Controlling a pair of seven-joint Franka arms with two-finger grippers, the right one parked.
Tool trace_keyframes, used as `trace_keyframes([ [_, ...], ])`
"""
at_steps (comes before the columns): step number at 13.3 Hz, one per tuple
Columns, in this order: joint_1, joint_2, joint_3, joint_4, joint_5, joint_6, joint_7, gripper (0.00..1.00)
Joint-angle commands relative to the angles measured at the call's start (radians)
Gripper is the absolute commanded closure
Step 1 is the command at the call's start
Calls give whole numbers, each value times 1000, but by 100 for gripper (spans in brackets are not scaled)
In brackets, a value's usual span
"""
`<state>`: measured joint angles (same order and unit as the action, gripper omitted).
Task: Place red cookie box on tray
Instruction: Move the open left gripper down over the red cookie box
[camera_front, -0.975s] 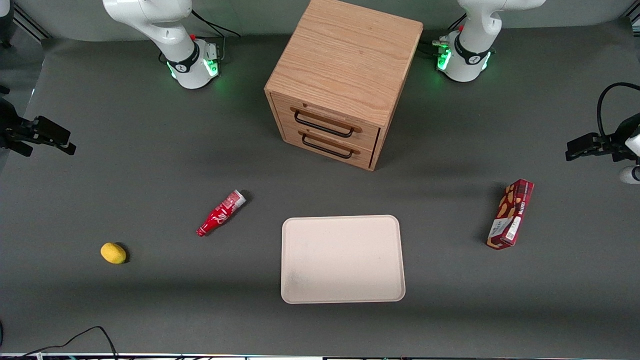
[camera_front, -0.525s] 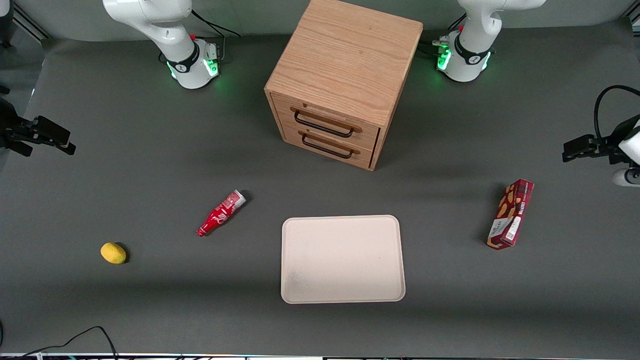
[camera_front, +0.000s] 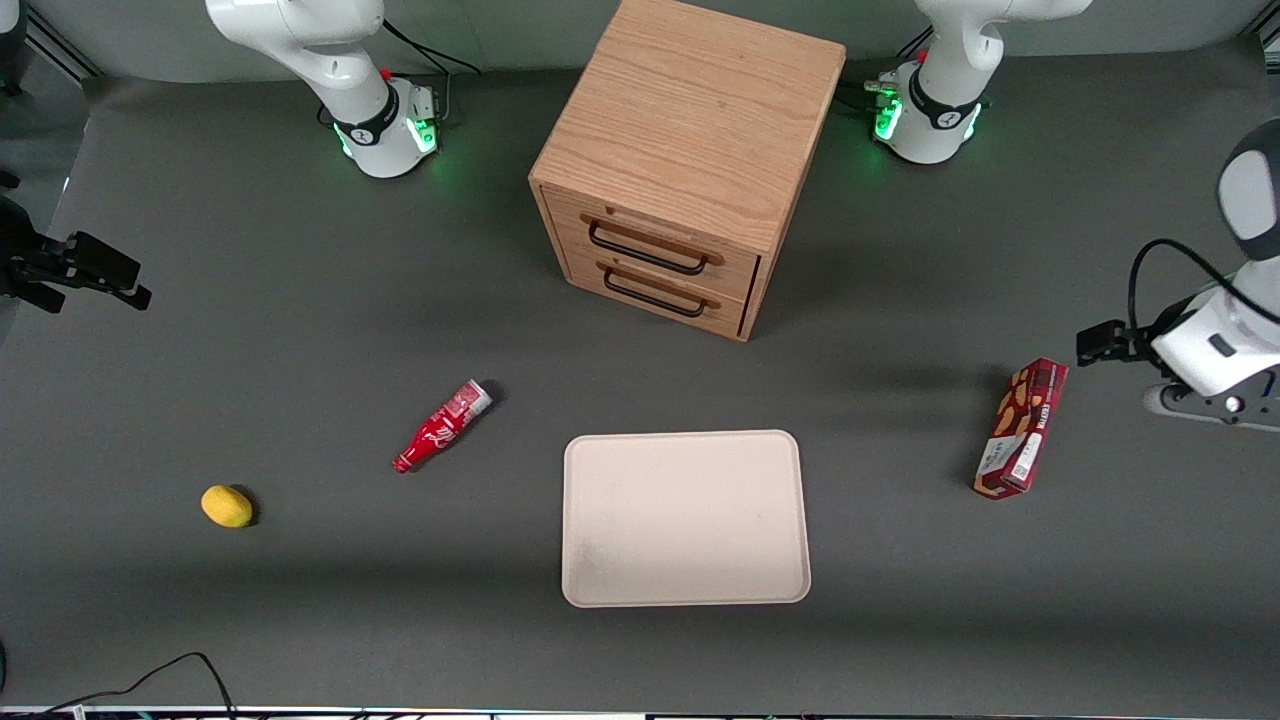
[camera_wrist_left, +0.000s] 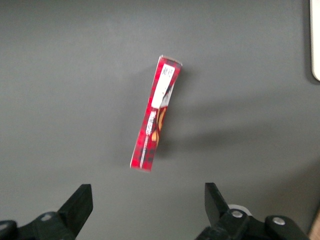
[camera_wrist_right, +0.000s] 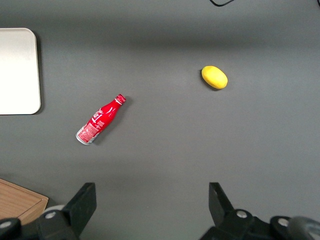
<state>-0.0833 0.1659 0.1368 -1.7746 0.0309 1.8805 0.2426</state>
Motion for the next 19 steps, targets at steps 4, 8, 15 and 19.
trace_keyframes([
  [4, -7, 69, 10, -170, -26, 303, 128, 0],
  [8, 0, 155, 10, -209, -98, 443, 274, 0],
  [15, 27, 268, 10, -215, -218, 584, 441, 0],
  [19, 25, 280, 10, -215, -223, 594, 443, 0],
])
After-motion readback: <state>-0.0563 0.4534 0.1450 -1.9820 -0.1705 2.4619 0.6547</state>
